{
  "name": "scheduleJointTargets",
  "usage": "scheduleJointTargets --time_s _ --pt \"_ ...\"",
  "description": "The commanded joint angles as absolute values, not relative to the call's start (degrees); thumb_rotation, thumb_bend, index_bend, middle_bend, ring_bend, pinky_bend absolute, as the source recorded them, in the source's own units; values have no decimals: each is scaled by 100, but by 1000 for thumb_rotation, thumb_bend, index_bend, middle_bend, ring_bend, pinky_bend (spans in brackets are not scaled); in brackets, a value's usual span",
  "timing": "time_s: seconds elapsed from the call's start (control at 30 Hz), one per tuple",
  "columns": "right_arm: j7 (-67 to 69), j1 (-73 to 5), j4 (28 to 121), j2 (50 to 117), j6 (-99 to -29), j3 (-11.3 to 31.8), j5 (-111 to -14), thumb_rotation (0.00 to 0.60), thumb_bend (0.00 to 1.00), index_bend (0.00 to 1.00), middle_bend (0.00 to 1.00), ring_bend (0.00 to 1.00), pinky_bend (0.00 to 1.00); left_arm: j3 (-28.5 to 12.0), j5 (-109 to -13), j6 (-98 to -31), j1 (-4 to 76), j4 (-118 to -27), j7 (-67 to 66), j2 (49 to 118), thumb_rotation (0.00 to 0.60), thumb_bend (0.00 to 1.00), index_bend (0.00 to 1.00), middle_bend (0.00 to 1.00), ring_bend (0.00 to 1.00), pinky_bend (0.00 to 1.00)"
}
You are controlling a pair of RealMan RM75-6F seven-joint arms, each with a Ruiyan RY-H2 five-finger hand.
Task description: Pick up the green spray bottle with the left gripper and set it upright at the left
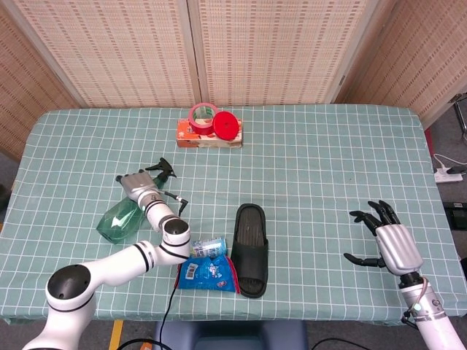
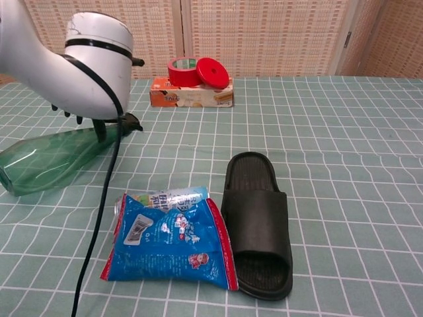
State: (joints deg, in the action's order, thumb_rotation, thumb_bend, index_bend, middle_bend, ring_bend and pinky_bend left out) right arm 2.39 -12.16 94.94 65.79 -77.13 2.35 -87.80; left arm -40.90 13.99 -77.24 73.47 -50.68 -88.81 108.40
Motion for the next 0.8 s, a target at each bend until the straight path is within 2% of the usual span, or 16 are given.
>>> scheduleJointTargets --time_s 0.03,0.23,0.67,0.8 --pt "191 -1208 9479 6598 -7737 242 -8777 600 0 230 261 12 0 -4143 1341 -7643 7339 -4912 -8937 10934 600 222 101 167 125 95" --pt "-197 -1149 9459 6720 -7877 300 -8688 600 0 228 207 0 0 -4272 1256 -7477 7334 -4584 -9001 11102 600 224 101 167 124 92" --pt "-292 -1143 9518 6750 -7849 333 -8590 600 0 228 202 0 0 -4470 929 -7072 7347 -3730 -9131 11447 600 244 102 169 124 93" --pt "-276 -1146 9521 6746 -7830 336 -8575 600 0 228 202 0 0 -4565 911 -7020 7347 -3606 -9218 11532 600 245 136 191 138 96"
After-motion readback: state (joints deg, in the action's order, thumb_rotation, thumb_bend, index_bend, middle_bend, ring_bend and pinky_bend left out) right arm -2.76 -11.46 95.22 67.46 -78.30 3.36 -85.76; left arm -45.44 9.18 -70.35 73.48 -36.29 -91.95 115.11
